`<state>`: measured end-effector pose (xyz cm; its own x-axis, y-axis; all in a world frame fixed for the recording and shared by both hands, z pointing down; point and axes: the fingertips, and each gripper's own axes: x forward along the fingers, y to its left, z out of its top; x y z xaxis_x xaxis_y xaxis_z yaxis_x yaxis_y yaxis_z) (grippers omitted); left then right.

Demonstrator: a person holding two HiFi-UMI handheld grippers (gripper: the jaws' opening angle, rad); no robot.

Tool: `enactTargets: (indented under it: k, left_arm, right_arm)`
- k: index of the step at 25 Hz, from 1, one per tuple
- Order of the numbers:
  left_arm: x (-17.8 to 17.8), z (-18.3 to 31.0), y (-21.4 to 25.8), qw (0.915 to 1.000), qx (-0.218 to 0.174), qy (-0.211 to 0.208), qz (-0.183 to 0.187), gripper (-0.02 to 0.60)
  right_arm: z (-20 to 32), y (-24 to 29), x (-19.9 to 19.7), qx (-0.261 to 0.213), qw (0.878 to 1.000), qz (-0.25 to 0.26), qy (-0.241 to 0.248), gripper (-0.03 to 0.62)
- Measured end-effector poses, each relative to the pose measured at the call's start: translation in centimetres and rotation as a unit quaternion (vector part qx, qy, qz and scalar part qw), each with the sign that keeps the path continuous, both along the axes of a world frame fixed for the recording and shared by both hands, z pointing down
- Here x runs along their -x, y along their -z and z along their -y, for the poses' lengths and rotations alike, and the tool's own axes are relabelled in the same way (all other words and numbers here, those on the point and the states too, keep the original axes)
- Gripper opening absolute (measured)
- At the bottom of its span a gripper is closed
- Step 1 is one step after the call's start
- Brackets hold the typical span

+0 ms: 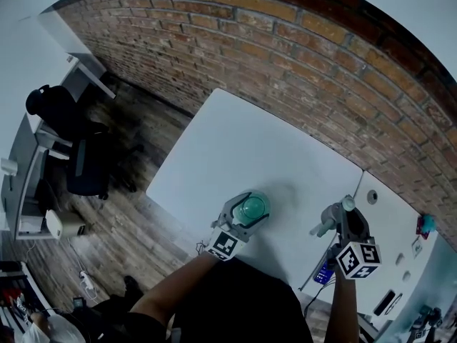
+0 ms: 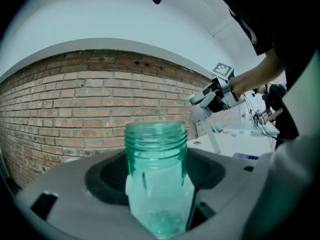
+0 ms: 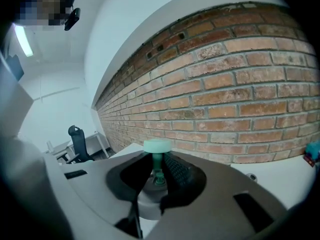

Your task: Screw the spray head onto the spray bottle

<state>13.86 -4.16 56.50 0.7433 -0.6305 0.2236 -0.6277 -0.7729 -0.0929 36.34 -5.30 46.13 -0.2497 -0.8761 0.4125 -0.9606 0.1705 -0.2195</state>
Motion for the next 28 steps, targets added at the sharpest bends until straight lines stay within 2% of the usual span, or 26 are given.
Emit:
enactTargets:
  k: [8, 15, 24, 28]
  left_arm:
    - [0.3, -0.4, 0.2, 0.9996, 0.003, -0.028, -0.002, 0.324]
    - [-0.3, -0.8, -0.1, 0.9975, 0.001, -0.07, 0.002, 0.324]
    - [-0.4, -1.5, -1.6, 0.9956, 0.015, -0.092, 0.006, 0.324]
    - [-0.6, -1.5, -0.9, 0.9945, 0.019, -0.103, 0.0, 0.324]
  right_arm:
    - [-0.6, 2.9, 2.4, -0.023, 0.999, -0.008, -0.033, 0.067]
    - [-2.1, 3.9, 3.5, -0.042, 0.998, -0.011, -0.054, 0.067]
    - [-3.1, 5.0, 4.8, -0.054, 0.995, -0.03, -0.084, 0.067]
    - [-3.1, 6.2, 5.5, -0.068, 0.993, -0.039, -0.087, 0.066]
